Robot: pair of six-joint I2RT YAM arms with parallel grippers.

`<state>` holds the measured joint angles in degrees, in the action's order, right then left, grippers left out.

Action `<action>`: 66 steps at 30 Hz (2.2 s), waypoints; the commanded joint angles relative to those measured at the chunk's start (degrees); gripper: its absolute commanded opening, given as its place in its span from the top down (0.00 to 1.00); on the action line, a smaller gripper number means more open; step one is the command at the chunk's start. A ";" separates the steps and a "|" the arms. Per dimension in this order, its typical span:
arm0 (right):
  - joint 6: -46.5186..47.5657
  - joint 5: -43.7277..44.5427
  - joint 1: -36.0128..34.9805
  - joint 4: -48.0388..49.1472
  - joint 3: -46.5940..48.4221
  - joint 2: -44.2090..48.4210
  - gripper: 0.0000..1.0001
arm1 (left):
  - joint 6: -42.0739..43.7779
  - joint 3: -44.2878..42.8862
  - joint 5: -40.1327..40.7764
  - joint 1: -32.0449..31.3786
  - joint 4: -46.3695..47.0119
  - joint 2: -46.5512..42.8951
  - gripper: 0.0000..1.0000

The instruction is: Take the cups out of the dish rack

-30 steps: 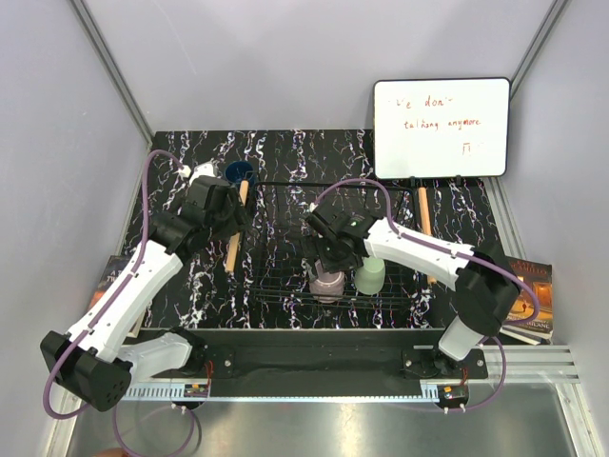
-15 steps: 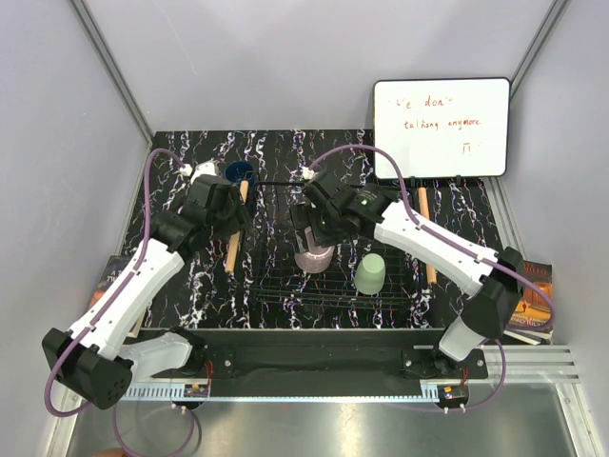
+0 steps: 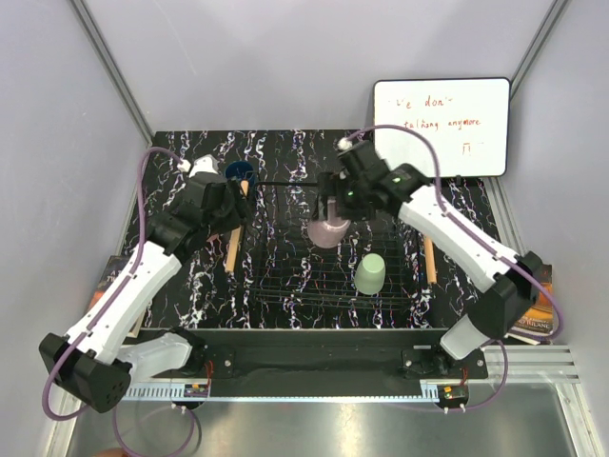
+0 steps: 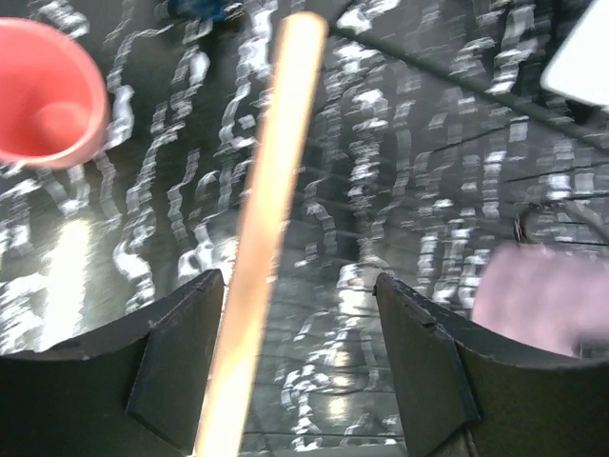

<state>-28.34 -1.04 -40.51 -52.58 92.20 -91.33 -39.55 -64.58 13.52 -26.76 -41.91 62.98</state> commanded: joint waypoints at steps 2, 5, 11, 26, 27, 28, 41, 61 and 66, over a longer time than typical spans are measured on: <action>-7.07 -22.89 10.27 20.11 -8.93 10.19 1.00 | -1.50 0.23 -10.16 -0.22 15.17 -4.35 0.31; -14.09 -34.94 14.75 35.22 -16.67 12.92 1.00 | -1.93 3.66 -17.28 -0.22 25.01 -6.99 0.31; -35.44 -47.11 17.66 70.64 -30.21 14.95 1.00 | -6.49 8.94 -30.55 -0.22 41.72 -8.32 0.31; -49.62 -49.24 18.10 91.69 -35.78 13.37 1.00 | -15.82 16.50 -37.86 -0.31 61.68 -7.78 0.32; -49.80 -49.24 18.10 92.30 -35.86 13.20 1.00 | -16.26 16.59 -38.21 -0.39 63.08 -7.70 0.32; -49.97 -49.41 18.10 92.65 -35.95 12.93 1.00 | -17.22 16.94 -38.30 -0.48 63.96 -7.70 0.32; -54.10 -50.38 18.10 98.63 -37.27 10.29 1.00 | -22.50 17.47 -43.40 -5.31 77.41 -2.34 0.34; -50.69 -53.89 18.10 94.51 -36.66 11.43 1.00 | -18.12 10.89 -40.51 -11.03 69.54 4.17 1.00; -39.01 -48.38 18.19 75.19 -35.25 14.94 0.44 | -1.38 1.67 -24.36 -13.31 40.37 2.33 1.00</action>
<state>-82.37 -51.88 -21.37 35.99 53.93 -81.12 -55.90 -53.19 -24.67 -37.34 21.06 67.37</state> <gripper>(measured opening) 0.924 0.221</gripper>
